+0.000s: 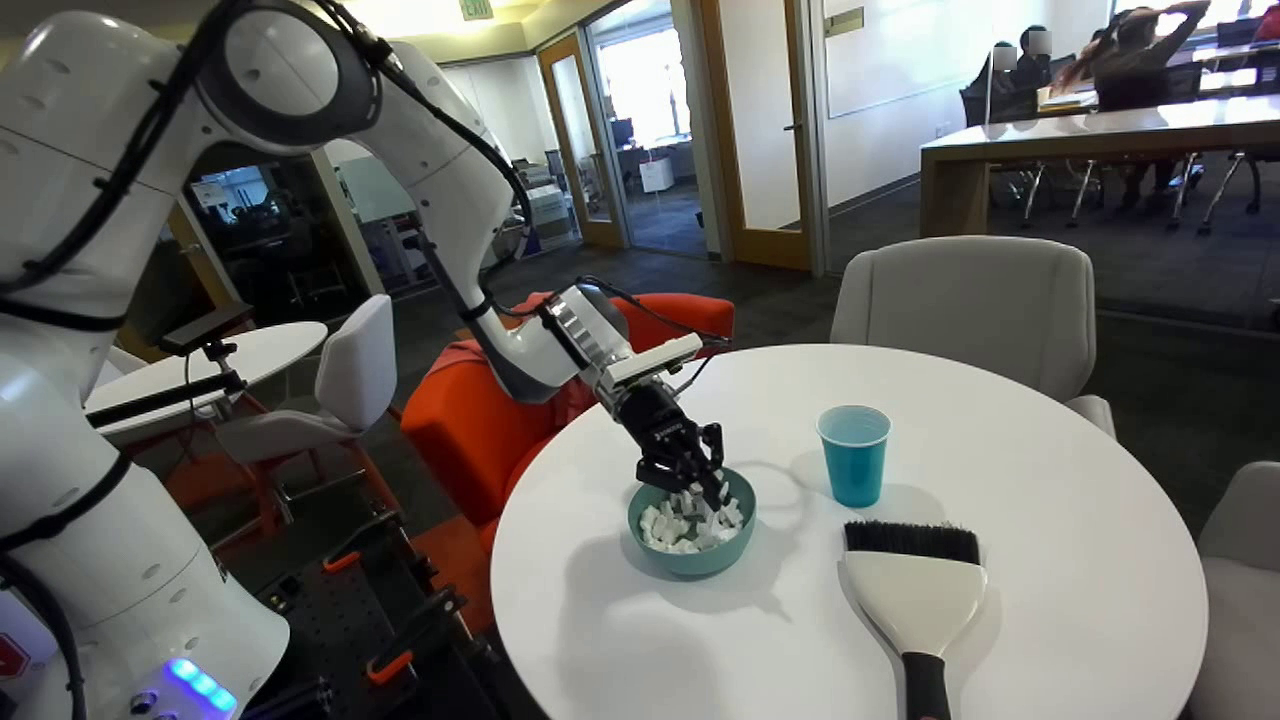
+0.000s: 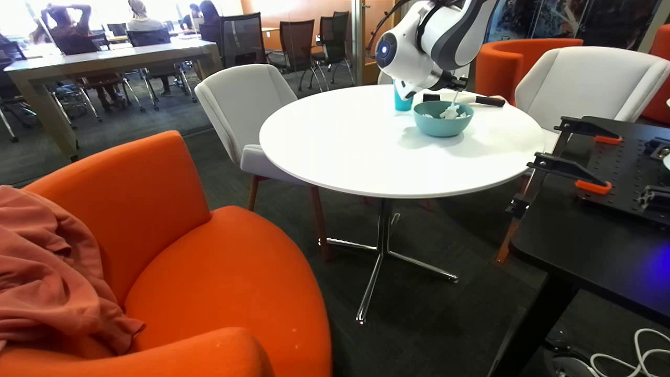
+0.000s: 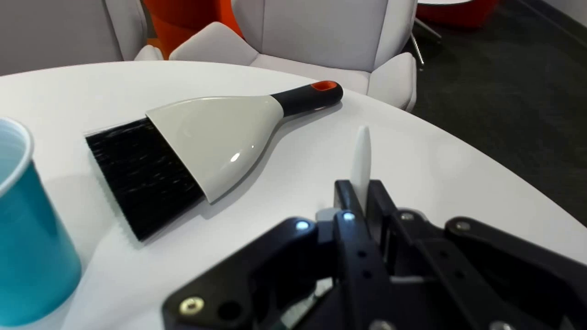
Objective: Move the light blue cup to the right, move the green bowl to the right, stir the contents in the bowl using the white spoon on the table
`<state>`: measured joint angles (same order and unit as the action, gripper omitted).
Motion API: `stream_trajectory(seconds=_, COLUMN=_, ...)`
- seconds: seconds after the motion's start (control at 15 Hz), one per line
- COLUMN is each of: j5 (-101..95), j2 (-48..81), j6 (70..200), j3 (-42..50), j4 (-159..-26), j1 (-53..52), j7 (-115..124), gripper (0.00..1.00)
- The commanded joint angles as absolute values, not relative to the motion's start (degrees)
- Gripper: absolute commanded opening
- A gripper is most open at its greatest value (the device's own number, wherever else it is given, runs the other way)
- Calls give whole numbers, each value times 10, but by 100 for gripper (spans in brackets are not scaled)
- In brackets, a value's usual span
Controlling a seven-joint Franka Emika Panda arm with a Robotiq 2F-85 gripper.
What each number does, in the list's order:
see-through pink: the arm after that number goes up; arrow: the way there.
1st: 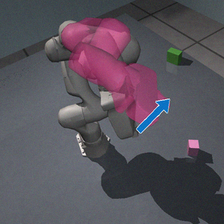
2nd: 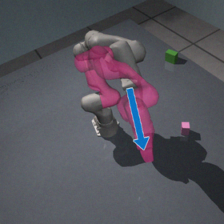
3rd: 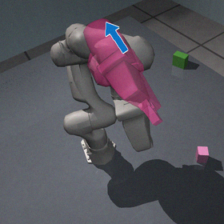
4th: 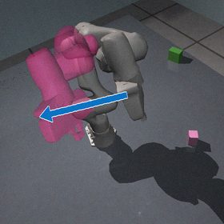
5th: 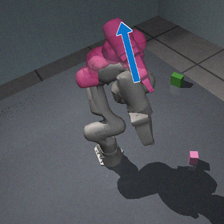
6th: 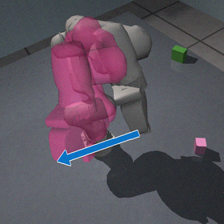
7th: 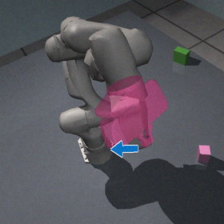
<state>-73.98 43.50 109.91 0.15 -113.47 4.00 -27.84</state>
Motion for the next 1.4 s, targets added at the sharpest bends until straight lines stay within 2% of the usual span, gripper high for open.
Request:
stream_trajectory(seconds=0.0, j5=-748, j2=446, j6=1096, j3=-1, j4=-1108, j1=37, j7=-274, gripper=3)
stream_trajectory(seconds=0.6, j5=-755, j2=470, j6=1114, j3=-18, j4=-1063, j1=29, j7=-293, gripper=3)
stream_trajectory(seconds=1.33, j5=-739, j2=432, j6=1132, j3=-28, j4=-1124, j1=42, j7=-334, gripper=3)
